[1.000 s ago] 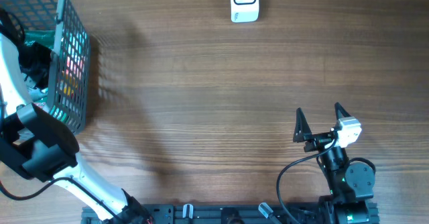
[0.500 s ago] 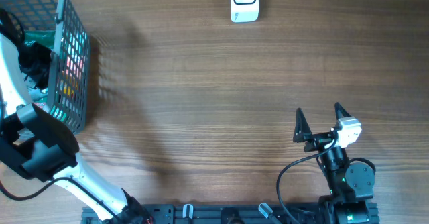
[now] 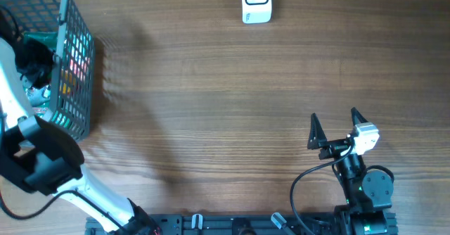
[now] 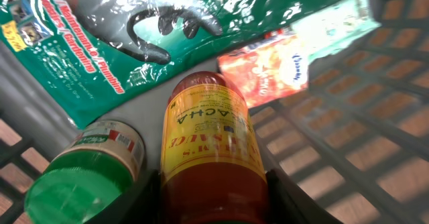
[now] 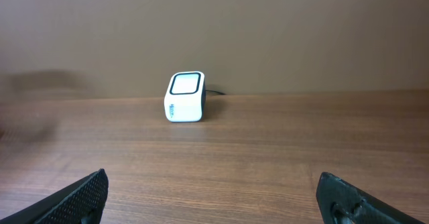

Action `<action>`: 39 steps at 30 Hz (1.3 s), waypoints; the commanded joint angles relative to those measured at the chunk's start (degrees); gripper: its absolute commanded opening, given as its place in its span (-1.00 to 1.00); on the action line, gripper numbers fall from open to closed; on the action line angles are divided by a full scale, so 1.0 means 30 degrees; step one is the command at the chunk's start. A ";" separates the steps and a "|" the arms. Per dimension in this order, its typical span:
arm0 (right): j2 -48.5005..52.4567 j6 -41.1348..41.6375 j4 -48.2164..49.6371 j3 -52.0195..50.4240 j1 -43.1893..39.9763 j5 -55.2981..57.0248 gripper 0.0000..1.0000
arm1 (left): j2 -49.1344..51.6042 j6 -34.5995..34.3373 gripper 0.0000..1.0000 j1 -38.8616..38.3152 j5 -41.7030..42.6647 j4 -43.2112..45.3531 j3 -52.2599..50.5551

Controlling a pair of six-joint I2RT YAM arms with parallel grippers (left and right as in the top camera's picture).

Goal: Scan the item barcode
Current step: 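Lower the left gripper and grasp the red-yellow sauce bottle, then lift the bottle out and place it upright on the table center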

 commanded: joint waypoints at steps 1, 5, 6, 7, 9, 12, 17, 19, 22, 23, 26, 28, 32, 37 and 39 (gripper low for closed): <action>-0.0204 -0.0277 0.0058 -0.0029 0.0044 -0.0291 1.00 | -0.2011 -0.0044 -0.24 0.0066 0.0160 0.0124 0.0772; -0.0204 -0.0277 0.0058 -0.0029 0.0044 -0.0291 0.99 | -0.3483 -0.0051 -0.24 0.0073 0.0160 0.0379 0.0772; -0.0204 -0.0284 0.0058 -0.0029 0.0044 -0.0299 0.99 | -0.3876 -0.0051 -0.24 0.0073 0.0160 0.0612 0.0772; -0.0204 -0.0277 0.0058 -0.0029 0.0044 -0.0291 0.99 | -0.4153 -0.0044 -0.24 0.0073 0.0160 0.0780 0.0772; -0.0204 -0.0284 0.0058 -0.0029 0.0044 -0.0291 1.00 | -0.4801 -0.0051 -0.23 0.0073 0.0160 0.1115 0.0772; -0.0204 -0.0284 0.0058 -0.0029 0.0044 -0.0291 1.00 | -0.5785 -0.0051 -0.24 0.0073 0.0153 0.1690 0.0772; -0.0204 -0.0277 0.0058 -0.0029 0.0044 -0.0291 0.99 | -0.7621 -0.0138 -0.23 0.0066 0.0168 0.2929 0.0772; -0.0204 -0.0277 0.0058 -0.0029 0.0044 -0.0291 0.99 | -0.8400 -0.0357 -0.23 0.0066 0.0175 0.3155 0.0772; -0.0204 -0.0284 0.0058 -0.0029 0.0044 -0.0291 1.00 | -0.9544 -0.0561 -0.25 0.0066 0.0408 0.3519 0.0772; -0.0204 -0.0277 0.0058 -0.0029 0.0044 -0.0291 0.99 | -0.9959 -0.0568 -0.26 0.0066 0.0801 0.3738 0.0772; -0.0204 -0.0284 0.0058 -0.0029 0.0044 -0.0291 1.00 | -1.1293 -0.1013 -0.27 0.0044 0.2747 0.4226 0.0772; -0.0204 -0.0284 0.0058 -0.0029 0.0044 -0.0291 1.00 | -1.1876 -0.1049 -0.27 0.0015 0.4240 0.4248 0.0772; -0.0204 -0.0270 0.0058 -0.0029 0.0044 -0.0291 1.00 | -1.2502 -0.0984 -0.31 -0.1413 0.5377 0.3796 0.0765; -0.0204 -0.0277 0.0058 -0.0029 0.0044 -0.0291 0.99 | -1.2378 -0.0474 -0.36 -0.4619 0.5268 0.2186 0.0765; -0.0204 -0.0291 0.0058 -0.0029 0.0044 -0.0299 0.99 | -1.2284 -0.0474 -0.36 -0.5763 0.4838 0.1443 0.0765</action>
